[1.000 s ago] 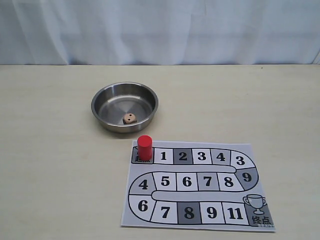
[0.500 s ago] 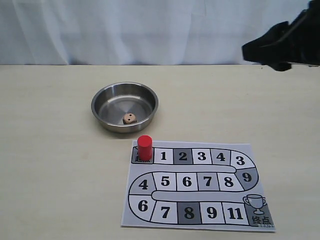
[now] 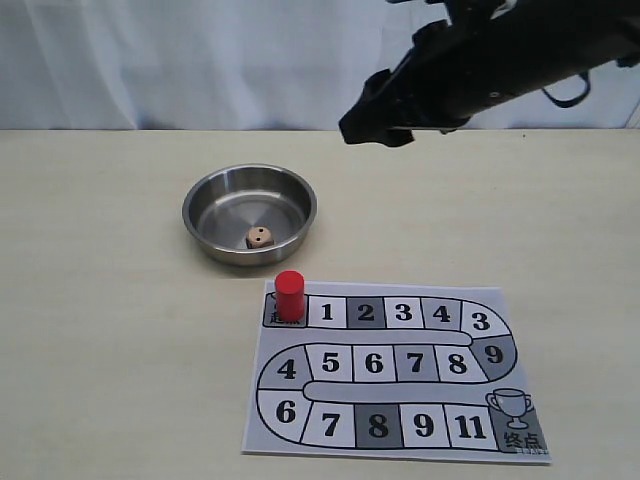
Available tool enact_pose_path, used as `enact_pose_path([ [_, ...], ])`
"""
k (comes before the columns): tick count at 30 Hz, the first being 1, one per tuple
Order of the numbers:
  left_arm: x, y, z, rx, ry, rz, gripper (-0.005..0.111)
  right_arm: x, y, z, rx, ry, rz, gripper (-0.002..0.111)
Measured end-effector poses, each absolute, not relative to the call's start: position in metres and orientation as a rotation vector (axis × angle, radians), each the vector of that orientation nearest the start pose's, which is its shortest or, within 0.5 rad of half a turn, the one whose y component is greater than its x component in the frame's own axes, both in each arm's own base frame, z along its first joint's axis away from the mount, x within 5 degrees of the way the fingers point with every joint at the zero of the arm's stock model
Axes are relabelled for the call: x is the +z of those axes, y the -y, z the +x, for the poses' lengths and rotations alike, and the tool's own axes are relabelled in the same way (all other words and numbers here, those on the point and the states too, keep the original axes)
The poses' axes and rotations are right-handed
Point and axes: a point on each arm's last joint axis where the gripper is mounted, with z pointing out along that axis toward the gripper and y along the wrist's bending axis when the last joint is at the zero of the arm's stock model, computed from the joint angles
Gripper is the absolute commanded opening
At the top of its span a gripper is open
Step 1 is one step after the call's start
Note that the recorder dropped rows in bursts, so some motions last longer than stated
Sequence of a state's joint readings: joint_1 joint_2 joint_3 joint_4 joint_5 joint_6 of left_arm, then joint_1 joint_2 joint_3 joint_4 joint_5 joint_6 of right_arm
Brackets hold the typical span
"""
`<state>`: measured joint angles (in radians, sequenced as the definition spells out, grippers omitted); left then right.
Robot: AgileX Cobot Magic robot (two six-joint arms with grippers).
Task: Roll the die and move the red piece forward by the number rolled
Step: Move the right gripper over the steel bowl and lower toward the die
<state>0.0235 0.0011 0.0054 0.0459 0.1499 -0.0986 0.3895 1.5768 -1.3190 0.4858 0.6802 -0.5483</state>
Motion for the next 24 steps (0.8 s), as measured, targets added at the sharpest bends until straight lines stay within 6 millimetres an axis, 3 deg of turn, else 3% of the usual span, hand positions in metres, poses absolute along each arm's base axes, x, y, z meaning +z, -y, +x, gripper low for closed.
enact_pose_path([
  [4, 0.198, -0.002, 0.057, -0.017, -1.638, -0.068, 0.0, 0.315, -0.183, 0.336, 0.492, -2.238, -0.803, 0.055],
  [9, 0.198, -0.002, 0.057, -0.017, -1.638, -0.068, 0.0, 0.3, -0.213, 0.355, 0.515, -2.274, -0.82, 0.068],
  [24, 0.198, -0.002, 0.057, -0.017, -1.638, -0.068, 0.0, 0.257, -0.278, 0.399, 0.407, -2.402, -0.82, 0.065],
])
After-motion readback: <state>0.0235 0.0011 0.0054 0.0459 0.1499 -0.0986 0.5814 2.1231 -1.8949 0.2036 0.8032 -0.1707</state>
